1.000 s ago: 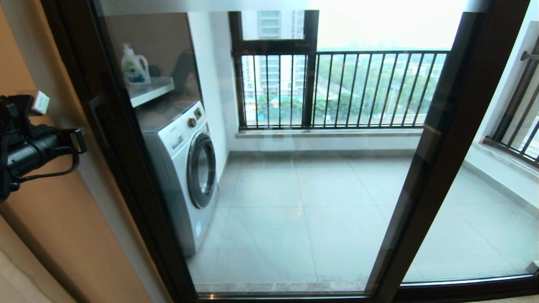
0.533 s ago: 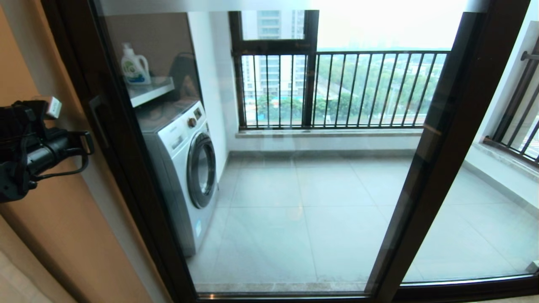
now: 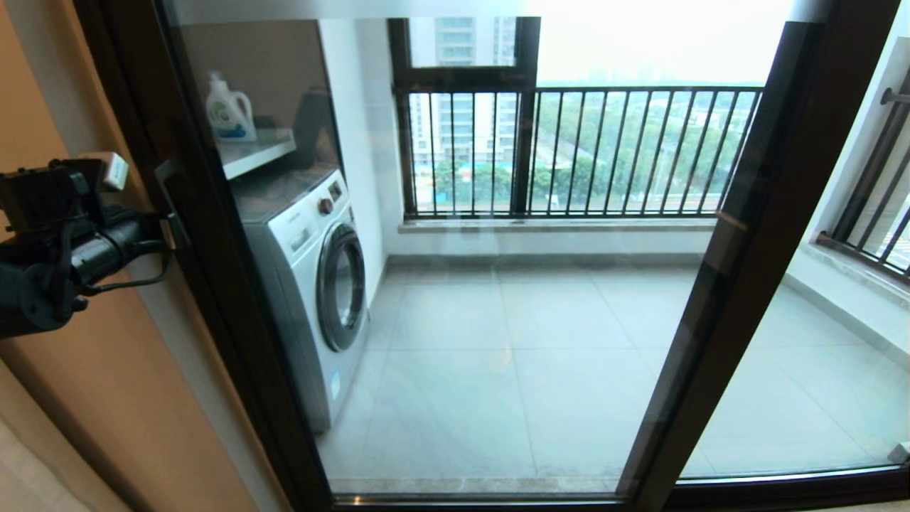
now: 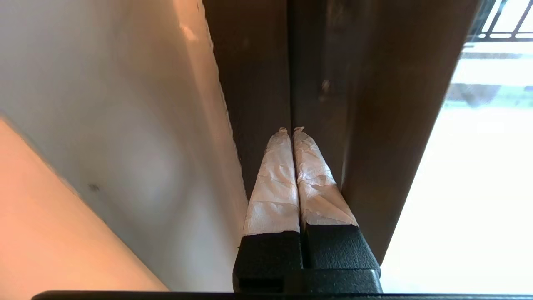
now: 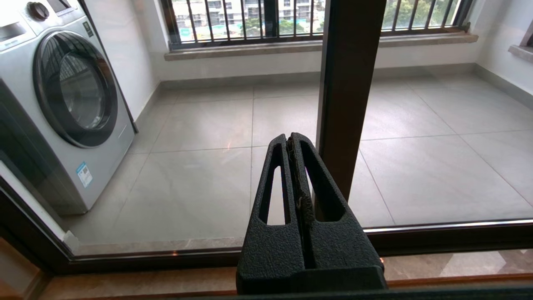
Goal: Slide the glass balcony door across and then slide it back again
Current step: Close the slid door
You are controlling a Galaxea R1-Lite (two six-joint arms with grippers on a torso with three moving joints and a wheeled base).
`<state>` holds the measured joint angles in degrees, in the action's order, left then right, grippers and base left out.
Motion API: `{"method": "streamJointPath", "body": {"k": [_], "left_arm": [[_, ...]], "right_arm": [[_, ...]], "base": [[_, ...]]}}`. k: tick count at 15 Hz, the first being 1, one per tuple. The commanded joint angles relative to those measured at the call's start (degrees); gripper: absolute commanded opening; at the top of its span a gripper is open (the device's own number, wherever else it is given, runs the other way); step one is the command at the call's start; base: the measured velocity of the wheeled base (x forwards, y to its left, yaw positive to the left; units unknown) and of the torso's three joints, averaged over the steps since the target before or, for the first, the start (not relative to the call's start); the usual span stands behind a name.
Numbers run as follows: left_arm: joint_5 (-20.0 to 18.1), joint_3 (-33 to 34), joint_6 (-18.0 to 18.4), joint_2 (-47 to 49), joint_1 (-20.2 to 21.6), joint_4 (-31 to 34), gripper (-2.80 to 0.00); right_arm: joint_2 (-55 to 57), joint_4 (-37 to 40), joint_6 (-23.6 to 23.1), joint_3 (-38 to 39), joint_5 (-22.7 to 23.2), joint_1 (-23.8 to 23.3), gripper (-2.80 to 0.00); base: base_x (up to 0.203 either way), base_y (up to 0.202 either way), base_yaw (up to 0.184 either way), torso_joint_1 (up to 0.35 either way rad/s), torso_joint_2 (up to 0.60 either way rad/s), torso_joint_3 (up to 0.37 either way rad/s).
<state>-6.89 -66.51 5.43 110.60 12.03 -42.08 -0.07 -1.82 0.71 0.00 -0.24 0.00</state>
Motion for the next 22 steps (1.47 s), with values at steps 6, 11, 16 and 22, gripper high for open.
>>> {"method": "streamJointPath", "body": {"k": [6, 11, 16, 22], "left_arm": [[-0.32, 0.11, 0.02, -2.23, -3.67, 0.00, -2.80], [1.09, -1.40, 0.11, -2.20, -4.90, 0.07, -2.80], [1.09, -2.87, 0.11, -4.68, -6.69, 2.83, -2.80], [1.96, -5.22, 0.02, -5.57, -7.46, 5.34, -2.80]], "right_arm": [[0.07, -0.03, 0.00, 0.70, -0.02, 0.00, -2.80], [0.07, -0.03, 0.00, 0.70, -0.02, 0.00, -2.80], [0.07, -0.03, 0.00, 0.70, -0.02, 0.00, -2.80], [0.07, -0.03, 0.00, 0.70, -0.02, 0.00, -2.80]], "base": [[0.000, 0.000, 0.000, 0.000, 0.00, 0.000], [0.000, 0.000, 0.000, 0.000, 0.00, 0.000], [0.000, 0.000, 0.000, 0.000, 0.00, 0.000], [0.000, 0.000, 0.000, 0.000, 0.00, 0.000]]}}
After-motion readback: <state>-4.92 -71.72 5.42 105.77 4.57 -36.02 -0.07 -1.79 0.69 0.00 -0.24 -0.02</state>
